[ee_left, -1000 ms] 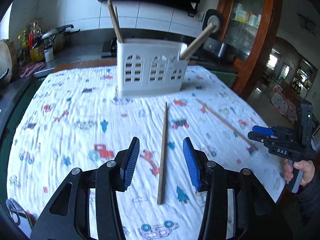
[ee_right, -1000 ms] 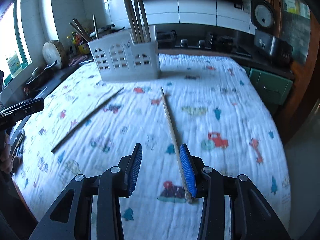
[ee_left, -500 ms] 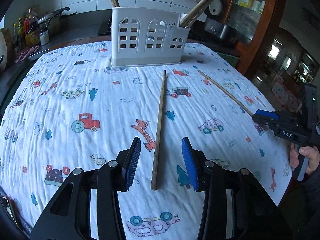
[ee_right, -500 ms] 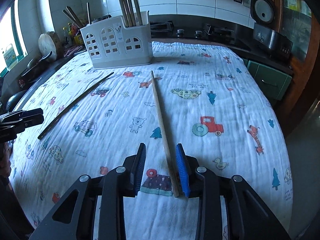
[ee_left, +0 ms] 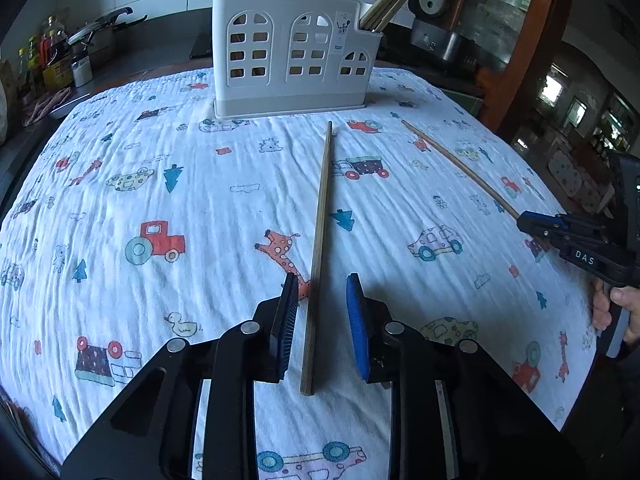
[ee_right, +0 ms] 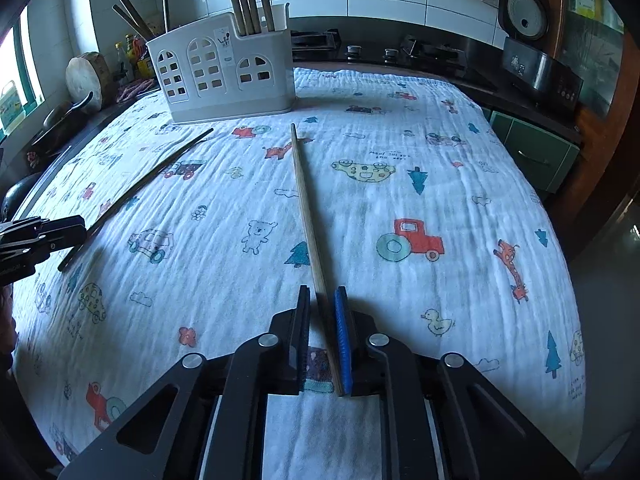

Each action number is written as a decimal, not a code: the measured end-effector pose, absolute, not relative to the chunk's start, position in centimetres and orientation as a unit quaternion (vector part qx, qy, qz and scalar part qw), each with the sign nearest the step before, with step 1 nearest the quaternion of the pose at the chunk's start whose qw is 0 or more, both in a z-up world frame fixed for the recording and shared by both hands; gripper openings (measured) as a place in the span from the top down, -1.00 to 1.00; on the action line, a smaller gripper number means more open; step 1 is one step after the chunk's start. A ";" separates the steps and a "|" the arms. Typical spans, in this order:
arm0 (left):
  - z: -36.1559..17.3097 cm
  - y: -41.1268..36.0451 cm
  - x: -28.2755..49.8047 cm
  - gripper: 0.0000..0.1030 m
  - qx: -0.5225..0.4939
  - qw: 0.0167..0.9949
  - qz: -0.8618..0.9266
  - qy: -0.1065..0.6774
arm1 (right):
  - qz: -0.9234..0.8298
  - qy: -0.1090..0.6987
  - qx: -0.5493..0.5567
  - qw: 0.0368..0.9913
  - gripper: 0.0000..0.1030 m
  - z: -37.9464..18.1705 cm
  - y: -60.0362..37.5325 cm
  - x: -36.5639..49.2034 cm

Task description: Organize utensils

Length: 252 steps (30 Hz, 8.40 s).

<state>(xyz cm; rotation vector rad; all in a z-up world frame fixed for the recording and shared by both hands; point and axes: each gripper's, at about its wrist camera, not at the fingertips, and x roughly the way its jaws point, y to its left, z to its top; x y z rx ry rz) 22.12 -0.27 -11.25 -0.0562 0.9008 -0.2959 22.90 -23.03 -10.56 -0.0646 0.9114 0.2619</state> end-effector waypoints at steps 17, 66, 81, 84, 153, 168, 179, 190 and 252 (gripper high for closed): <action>-9.8 -1.0 21.7 0.88 0.007 0.898 -0.121 0.423 | 0.120 0.414 -0.028 0.902 0.87 -8.4 -22.5 21.7; 0.4 1.4 19.6 0.90 -0.022 0.933 -0.159 0.323 | 0.177 0.401 0.008 0.899 0.86 -10.9 -16.3 16.0; 0.6 1.4 19.5 0.90 -0.024 0.932 -0.160 0.324 | 0.165 0.390 -0.006 0.906 0.87 -10.0 -16.1 15.0; 0.7 1.4 19.5 0.90 -0.024 0.932 -0.160 0.324 | 0.166 0.366 -0.019 0.916 0.87 -7.5 -16.1 14.8; 9.3 4.6 42.3 0.87 -0.049 0.953 -0.086 0.286 | 0.183 0.381 -0.088 0.902 0.86 12.8 -13.6 41.2; 10.2 4.0 40.3 0.09 -0.033 0.957 -0.085 0.277 | 0.180 0.375 -0.067 0.907 0.58 12.4 -14.2 40.9; 10.8 4.2 34.3 -0.69 -0.026 0.962 -0.070 0.261 | 0.164 0.324 -0.073 0.929 -0.08 14.6 -15.1 35.3; 8.9 4.4 26.8 -0.90 -0.019 0.964 -0.061 0.258 | 0.147 0.299 -0.073 0.940 -0.63 11.9 -15.3 27.9; 1.0 4.3 12.6 -0.90 -0.009 0.953 -0.048 0.300 | 0.108 0.291 -0.046 0.950 -0.86 1.7 -14.5 13.5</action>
